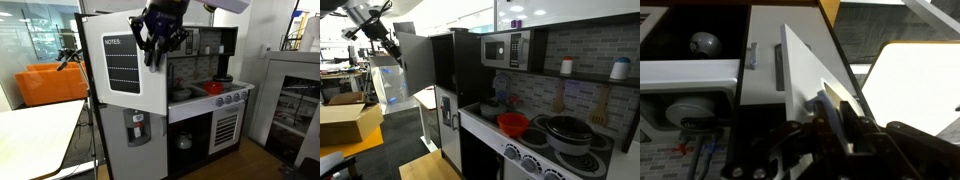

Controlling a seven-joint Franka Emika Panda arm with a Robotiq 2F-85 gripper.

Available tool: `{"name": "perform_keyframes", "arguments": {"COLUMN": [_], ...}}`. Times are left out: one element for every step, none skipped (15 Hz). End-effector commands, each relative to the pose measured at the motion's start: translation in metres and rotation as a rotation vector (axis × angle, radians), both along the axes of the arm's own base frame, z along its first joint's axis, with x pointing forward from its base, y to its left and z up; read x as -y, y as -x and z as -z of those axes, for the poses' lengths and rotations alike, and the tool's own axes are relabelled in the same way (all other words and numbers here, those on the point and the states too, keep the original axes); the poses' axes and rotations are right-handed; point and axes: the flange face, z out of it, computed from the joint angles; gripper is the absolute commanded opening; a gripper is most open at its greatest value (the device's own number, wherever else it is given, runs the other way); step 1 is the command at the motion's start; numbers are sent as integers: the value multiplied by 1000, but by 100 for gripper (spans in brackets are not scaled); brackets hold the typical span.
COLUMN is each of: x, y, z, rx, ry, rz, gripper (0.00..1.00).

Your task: Open the upper fridge door

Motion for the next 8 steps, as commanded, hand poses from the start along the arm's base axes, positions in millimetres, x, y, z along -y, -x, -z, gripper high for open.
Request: {"name": "perform_keyframes", "arguments": {"x": [13,16,18,20,22,19,20,20], "y": [44,50,59,66,73,64,69,70], "z": [-6,-7,-10,-15,-19,-14,-19,-20], "rx": [-131,-155,-203,-240,-269,-224,-223,-217], "ry": [4,17,30,42,49,54,57,57], "rz": [-1,4,15,21,31,17,18,18], "gripper": [46,48,54,63,70,79,60,68]}}
